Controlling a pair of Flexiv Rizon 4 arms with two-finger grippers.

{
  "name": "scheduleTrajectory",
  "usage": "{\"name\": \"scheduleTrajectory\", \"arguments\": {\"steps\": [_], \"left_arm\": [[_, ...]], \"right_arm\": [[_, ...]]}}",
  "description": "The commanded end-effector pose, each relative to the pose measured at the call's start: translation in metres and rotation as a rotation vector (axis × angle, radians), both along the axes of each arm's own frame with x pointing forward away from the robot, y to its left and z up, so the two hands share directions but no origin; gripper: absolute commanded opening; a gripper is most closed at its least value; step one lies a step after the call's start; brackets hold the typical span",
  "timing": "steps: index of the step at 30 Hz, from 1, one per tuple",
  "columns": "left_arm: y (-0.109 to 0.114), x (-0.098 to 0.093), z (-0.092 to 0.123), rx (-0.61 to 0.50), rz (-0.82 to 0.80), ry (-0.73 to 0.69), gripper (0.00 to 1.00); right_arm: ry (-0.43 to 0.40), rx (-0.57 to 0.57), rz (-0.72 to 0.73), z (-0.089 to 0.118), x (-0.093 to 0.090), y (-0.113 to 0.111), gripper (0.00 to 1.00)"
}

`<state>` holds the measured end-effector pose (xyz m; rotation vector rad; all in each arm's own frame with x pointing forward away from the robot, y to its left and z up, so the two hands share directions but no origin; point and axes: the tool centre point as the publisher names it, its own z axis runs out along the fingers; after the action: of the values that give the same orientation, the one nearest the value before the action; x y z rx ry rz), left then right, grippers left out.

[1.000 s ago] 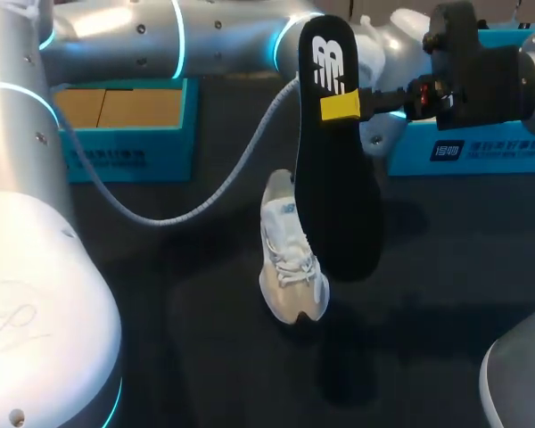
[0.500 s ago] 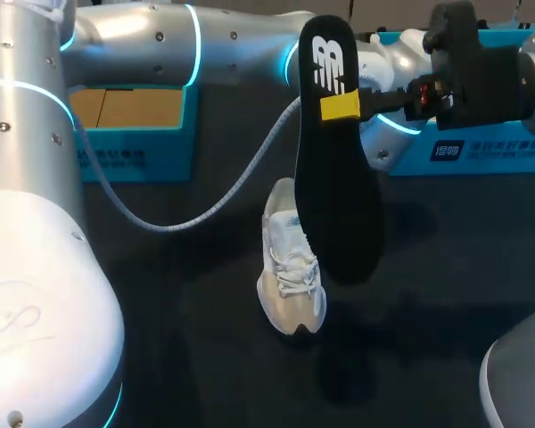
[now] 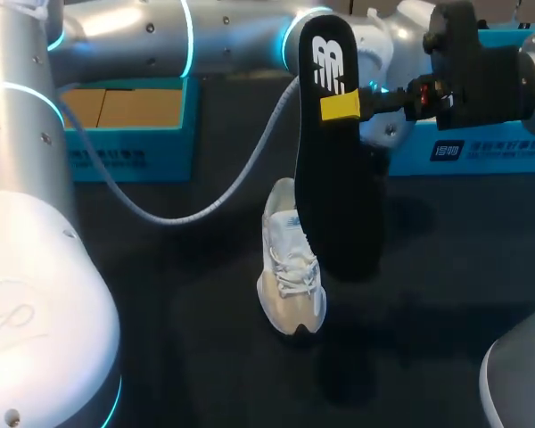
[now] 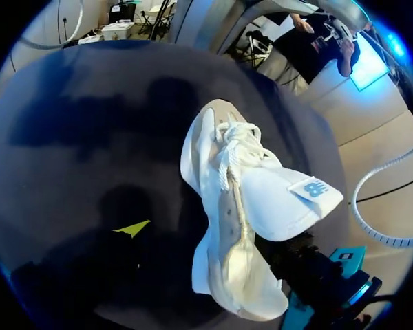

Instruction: Take the shoe out of the shoebox, open the shoe tongue, remove and reinsert the insole, then place the shoe into the shoebox

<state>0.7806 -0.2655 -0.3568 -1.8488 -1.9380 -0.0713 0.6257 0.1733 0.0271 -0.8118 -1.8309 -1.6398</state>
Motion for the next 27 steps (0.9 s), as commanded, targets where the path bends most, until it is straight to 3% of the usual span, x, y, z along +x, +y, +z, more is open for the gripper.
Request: {"name": "scheduleTrajectory", "arguments": {"steps": [1,10,19,27], "left_arm": [[0.003,0.000,0.019,-0.044,0.007,-0.001,1.00],[-0.002,0.020,0.051,-0.129,0.084,-0.016,1.00],[0.010,0.043,0.087,-0.225,0.158,-0.032,1.00],[0.023,0.049,0.113,-0.304,0.178,-0.029,1.00]], "right_arm": [[0.002,-0.003,-0.001,0.000,0.001,0.003,0.00],[0.031,0.053,-0.101,-0.005,0.006,-0.017,0.00],[0.075,0.133,-0.192,-0.009,0.010,-0.049,0.00],[0.150,0.148,-0.236,-0.023,0.012,-0.069,0.00]]}}
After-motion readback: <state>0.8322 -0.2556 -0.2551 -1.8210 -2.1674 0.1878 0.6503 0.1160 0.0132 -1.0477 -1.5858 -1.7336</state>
